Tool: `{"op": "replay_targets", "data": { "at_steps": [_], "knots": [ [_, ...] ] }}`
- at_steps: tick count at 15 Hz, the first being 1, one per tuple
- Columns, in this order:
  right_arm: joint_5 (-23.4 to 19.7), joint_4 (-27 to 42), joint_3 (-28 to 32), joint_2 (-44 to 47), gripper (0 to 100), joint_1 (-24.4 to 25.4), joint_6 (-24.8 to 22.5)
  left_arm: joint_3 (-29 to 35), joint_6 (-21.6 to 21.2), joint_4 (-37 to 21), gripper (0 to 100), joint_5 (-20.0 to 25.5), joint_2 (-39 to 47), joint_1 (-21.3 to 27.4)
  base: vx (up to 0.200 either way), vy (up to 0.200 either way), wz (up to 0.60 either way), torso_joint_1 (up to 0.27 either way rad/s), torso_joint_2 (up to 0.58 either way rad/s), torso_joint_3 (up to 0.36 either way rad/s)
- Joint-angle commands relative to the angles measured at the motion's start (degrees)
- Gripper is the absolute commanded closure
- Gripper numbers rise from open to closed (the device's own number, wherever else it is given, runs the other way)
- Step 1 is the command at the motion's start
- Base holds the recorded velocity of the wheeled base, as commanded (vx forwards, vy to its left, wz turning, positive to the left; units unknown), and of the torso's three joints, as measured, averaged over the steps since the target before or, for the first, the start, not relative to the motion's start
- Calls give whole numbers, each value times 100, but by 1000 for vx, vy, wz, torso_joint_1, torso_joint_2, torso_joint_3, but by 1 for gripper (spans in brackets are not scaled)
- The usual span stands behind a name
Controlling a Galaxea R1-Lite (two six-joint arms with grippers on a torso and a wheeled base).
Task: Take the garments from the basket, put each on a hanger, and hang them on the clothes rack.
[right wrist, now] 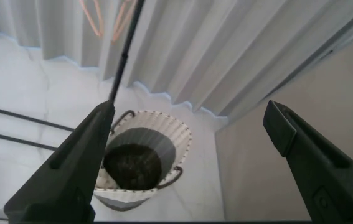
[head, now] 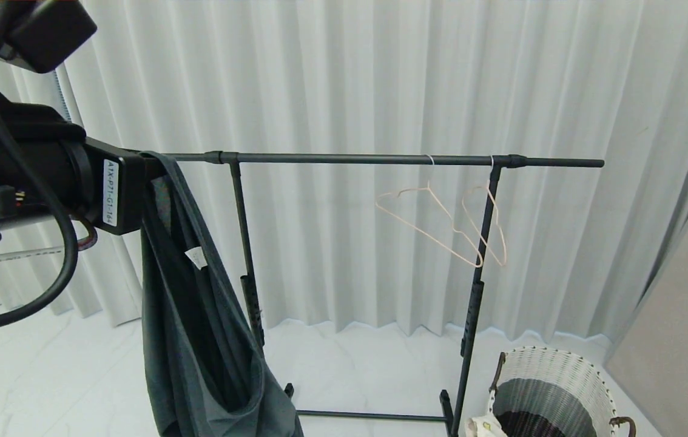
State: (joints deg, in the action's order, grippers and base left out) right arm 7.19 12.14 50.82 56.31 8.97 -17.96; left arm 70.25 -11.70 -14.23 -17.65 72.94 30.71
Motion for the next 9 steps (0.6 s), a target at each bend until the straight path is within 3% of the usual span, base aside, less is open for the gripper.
{"op": "replay_targets", "data": {
  "at_steps": [1,4,9],
  "knots": [
    [1,-1,-20,64,0,-1,64,-3,1,-1,100,-1,1,-3,0,0,0,0,0,0],
    [1,-10,-2,205,0,-1,319,-3,10,-1,100,-1,1,-3,0,0,0,0,0,0],
    [-148,-10,51,346,0,8,636,-47,10,-1,100,-1,1,128,200,0,0,-2,-1,1]
  ]
}}
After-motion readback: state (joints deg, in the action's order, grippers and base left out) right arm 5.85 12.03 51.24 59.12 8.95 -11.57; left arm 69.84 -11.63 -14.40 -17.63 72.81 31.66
